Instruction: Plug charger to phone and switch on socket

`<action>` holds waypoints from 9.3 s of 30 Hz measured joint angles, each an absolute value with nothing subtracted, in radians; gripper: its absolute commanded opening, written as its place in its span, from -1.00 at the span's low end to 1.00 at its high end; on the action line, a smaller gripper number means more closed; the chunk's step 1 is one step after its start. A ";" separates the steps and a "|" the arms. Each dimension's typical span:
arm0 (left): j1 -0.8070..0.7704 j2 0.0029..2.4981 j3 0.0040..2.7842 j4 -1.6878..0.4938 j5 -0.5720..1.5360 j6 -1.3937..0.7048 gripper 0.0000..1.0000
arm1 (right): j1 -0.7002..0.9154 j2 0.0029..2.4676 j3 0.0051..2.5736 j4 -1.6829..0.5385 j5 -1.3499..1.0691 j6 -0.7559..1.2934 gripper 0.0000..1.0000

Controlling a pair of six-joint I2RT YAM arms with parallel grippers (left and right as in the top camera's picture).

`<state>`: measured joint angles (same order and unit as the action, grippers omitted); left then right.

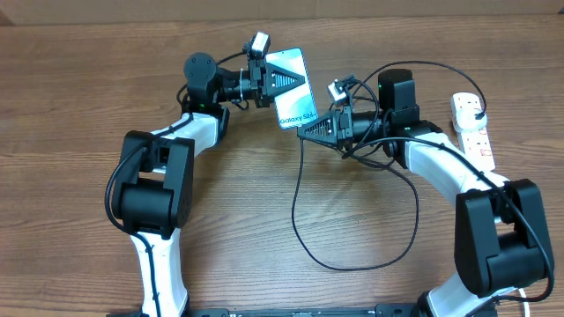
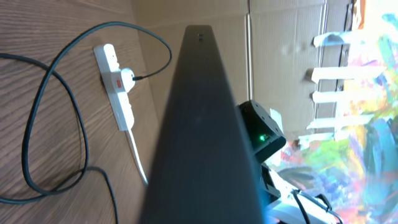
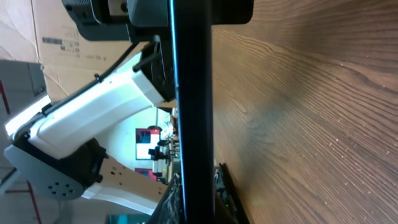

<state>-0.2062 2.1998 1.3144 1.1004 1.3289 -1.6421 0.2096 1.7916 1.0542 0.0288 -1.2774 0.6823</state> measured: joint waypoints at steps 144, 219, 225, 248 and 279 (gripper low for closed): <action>-0.240 2.043 1.777 -1.041 0.447 -0.182 0.99 | -0.331 1.484 1.224 -0.859 -0.131 0.294 1.00; -0.256 2.040 1.777 -1.024 0.440 -0.260 1.00 | -0.530 1.946 1.248 -0.564 -0.031 0.389 1.00; -0.256 2.040 1.777 -1.024 0.440 -0.260 1.00 | -0.529 1.945 1.248 -0.575 -0.036 0.389 1.00; -0.256 2.040 1.777 -1.023 0.440 -0.260 1.00 | -0.406 1.460 1.365 -0.951 -0.165 0.331 1.00; -0.256 2.040 1.777 -1.022 0.440 -0.260 0.99 | 0.289 1.254 1.365 -1.200 -0.254 0.299 1.00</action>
